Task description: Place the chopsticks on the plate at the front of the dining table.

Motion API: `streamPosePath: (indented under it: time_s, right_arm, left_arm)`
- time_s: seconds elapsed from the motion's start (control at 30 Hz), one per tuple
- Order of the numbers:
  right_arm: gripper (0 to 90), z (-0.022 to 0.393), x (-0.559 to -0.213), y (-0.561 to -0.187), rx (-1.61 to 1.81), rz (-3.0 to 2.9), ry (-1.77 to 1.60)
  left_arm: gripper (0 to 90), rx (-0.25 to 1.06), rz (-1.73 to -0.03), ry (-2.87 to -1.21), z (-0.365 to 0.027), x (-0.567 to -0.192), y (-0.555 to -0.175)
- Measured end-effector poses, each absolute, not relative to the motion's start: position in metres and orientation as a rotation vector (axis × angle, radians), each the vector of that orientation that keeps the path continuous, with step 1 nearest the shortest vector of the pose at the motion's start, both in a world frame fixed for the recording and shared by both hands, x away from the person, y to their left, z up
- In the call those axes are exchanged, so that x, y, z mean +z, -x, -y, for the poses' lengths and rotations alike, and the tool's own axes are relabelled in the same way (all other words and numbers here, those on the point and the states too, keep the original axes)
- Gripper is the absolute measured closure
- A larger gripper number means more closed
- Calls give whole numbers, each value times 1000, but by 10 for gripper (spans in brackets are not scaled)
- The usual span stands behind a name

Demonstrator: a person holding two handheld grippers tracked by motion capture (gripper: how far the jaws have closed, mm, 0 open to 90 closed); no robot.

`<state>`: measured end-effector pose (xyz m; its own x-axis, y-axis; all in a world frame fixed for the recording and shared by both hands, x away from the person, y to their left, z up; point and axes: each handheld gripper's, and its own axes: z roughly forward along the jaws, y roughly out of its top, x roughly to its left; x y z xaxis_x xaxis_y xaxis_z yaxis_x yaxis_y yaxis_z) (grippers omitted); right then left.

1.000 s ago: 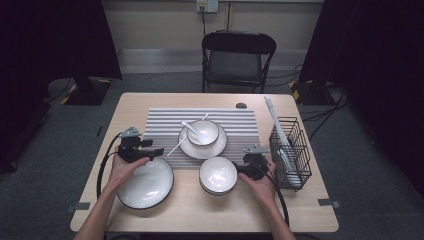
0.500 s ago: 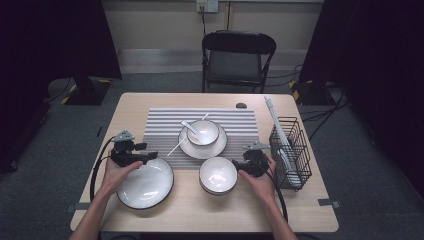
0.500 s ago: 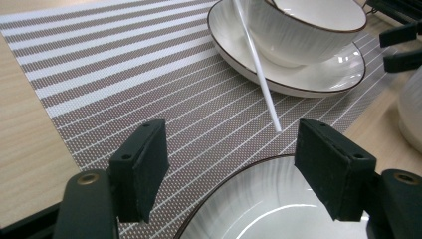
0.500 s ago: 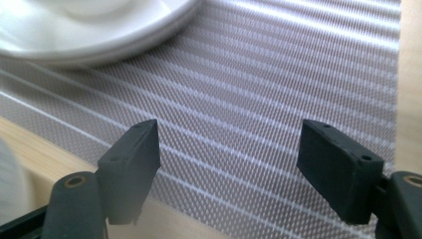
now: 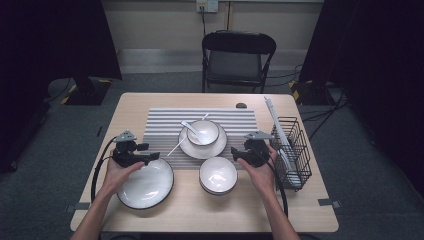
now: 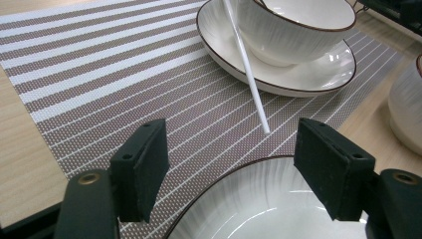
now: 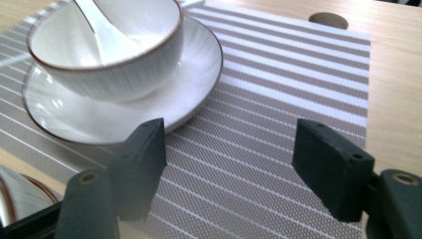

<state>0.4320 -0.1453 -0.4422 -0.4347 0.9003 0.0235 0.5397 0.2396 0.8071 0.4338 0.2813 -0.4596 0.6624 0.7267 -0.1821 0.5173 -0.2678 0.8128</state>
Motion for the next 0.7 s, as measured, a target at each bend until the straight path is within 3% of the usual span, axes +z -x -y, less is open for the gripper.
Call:
streamPosePath:
  time_s: [0.7]
  right_arm:
    - [294,151,-388,-438,1260,-2058,-1267]
  left_arm:
    - [305,289,-962,-1959,-280,-460,-435]
